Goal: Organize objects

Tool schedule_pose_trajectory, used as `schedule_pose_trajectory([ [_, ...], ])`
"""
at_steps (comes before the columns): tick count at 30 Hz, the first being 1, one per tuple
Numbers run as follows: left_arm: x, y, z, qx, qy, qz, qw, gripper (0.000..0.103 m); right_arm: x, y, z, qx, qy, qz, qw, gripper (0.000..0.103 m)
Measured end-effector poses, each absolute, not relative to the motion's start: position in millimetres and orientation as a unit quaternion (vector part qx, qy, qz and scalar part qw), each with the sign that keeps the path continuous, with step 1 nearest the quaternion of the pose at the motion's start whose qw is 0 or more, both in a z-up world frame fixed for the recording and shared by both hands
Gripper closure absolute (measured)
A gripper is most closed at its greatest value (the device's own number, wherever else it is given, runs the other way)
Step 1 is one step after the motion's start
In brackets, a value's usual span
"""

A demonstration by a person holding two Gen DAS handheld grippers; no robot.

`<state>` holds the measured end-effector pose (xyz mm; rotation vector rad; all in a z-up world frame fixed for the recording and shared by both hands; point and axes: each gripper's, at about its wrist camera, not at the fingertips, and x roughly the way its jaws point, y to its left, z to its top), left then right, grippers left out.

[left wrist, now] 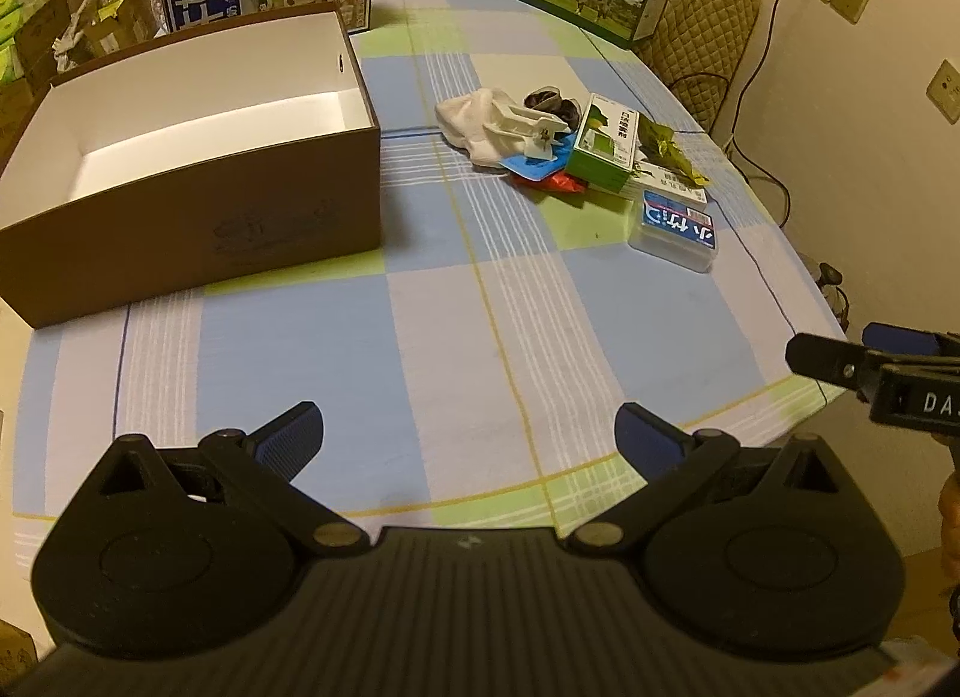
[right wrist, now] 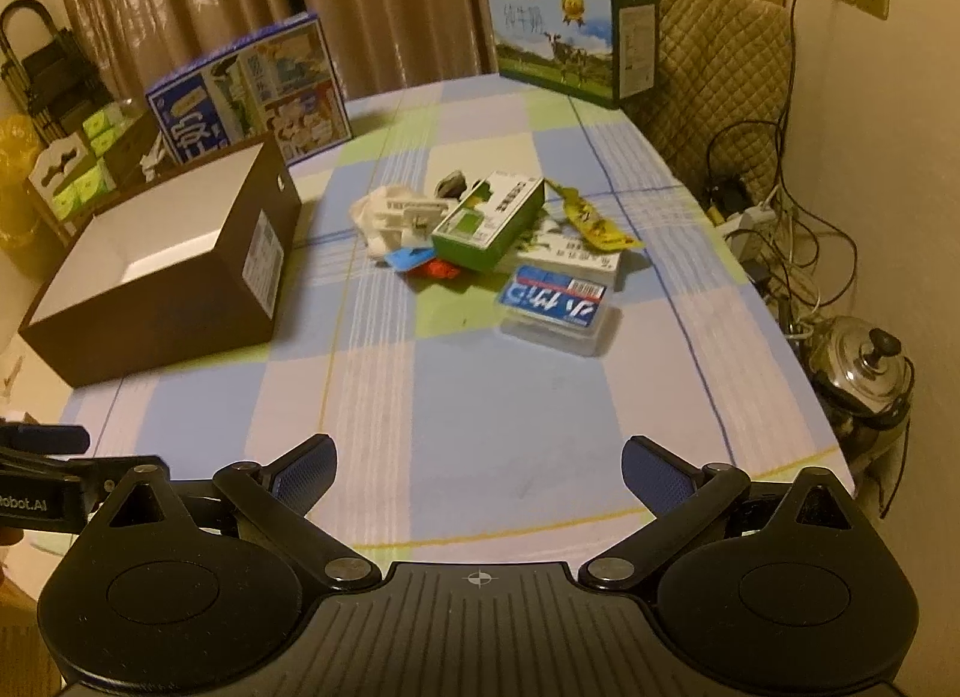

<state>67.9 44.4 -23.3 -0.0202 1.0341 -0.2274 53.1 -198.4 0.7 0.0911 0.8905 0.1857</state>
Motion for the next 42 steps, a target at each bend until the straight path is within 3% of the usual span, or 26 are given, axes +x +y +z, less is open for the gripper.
schedule_pose_trajectory([
  [3,72.7,45.4,-24.6,-0.016,0.494,-0.103,0.863,0.001,62.7,-206.8,-1.1,0.046,0.427,0.093,0.898,0.011],
  [14,113.6,24.3,-29.6,-0.030,0.500,-0.077,0.862,0.001,117.4,-241.7,-8.6,0.036,0.417,0.114,0.901,0.016],
  [25,168.2,-5.5,-52.1,-0.034,0.515,-0.059,0.855,0.001,178.4,-258.2,-39.2,0.001,0.402,0.226,0.887,0.032],
  [42,205.5,-12.3,-83.8,-0.050,0.544,-0.010,0.837,0.001,260.4,-253.2,-102.4,-0.075,0.455,0.313,0.830,0.034],
])
